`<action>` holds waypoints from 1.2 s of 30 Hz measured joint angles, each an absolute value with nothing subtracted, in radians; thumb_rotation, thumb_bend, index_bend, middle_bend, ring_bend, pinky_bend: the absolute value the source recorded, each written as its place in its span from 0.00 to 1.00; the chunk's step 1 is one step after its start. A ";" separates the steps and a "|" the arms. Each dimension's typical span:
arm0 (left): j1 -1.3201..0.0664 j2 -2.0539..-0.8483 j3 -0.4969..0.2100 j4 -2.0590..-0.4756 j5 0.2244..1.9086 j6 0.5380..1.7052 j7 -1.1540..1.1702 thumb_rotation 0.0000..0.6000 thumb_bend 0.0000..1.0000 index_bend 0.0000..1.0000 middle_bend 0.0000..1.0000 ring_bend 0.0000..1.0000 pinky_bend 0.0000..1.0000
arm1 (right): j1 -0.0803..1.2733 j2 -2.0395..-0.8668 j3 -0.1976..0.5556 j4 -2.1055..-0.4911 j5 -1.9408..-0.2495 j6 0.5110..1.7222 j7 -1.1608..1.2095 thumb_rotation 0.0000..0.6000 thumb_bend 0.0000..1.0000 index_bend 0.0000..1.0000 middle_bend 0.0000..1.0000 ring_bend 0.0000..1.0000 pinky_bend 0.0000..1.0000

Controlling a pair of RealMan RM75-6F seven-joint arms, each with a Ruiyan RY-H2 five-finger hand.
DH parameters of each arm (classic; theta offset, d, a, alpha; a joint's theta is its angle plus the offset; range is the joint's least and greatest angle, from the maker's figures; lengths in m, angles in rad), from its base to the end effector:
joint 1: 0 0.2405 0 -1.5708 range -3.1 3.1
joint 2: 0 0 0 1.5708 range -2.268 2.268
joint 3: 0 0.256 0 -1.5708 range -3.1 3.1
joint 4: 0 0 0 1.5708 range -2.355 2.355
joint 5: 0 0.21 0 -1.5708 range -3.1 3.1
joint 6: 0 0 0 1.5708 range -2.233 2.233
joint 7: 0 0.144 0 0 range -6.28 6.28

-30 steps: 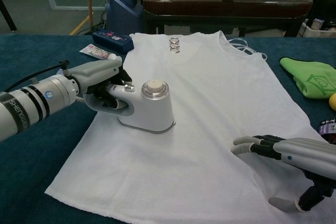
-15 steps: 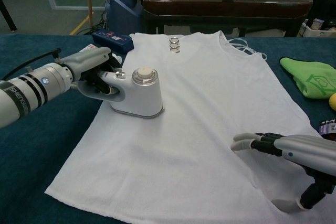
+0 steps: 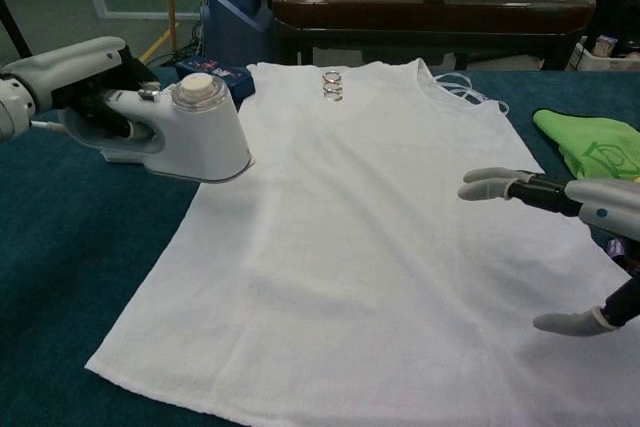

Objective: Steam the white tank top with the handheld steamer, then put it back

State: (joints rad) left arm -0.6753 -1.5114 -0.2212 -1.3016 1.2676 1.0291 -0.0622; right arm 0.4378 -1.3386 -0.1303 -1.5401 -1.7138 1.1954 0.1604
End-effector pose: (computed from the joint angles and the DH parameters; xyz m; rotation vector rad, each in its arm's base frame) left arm -0.1887 0.3726 0.0308 -1.6449 -1.0452 -1.1468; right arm -0.2327 -0.2163 0.0261 2.0240 -1.1144 1.0808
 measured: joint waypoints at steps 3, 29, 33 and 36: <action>-0.644 -1.475 -0.206 -1.301 1.271 1.038 -0.091 1.00 0.23 0.89 0.80 0.66 0.69 | 0.425 -1.298 -0.122 -1.565 -1.723 1.240 0.149 1.00 0.17 0.00 0.04 0.00 0.00; -0.579 -1.524 -0.116 -0.948 1.333 0.992 -0.280 1.00 0.19 0.64 0.56 0.51 0.58 | 0.332 -1.098 -0.047 -1.716 -1.720 1.411 0.070 1.00 0.16 0.00 0.04 0.00 0.00; -0.571 -1.508 -0.110 -0.977 1.325 0.981 -0.246 1.00 0.14 0.34 0.37 0.34 0.48 | 0.328 -1.097 -0.040 -1.714 -1.720 1.413 0.075 1.00 0.16 0.00 0.05 0.00 0.00; -0.565 -1.485 -0.109 -1.022 1.309 0.967 -0.198 1.00 0.12 0.15 0.24 0.22 0.42 | 0.326 -1.095 -0.034 -1.712 -1.721 1.415 0.078 1.00 0.16 0.00 0.06 0.00 0.00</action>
State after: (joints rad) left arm -0.5651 -1.4853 -0.1089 -1.0220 1.3093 0.9670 -0.1984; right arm 0.3256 -1.0952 -0.0338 -1.7123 -1.7209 1.4154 0.0778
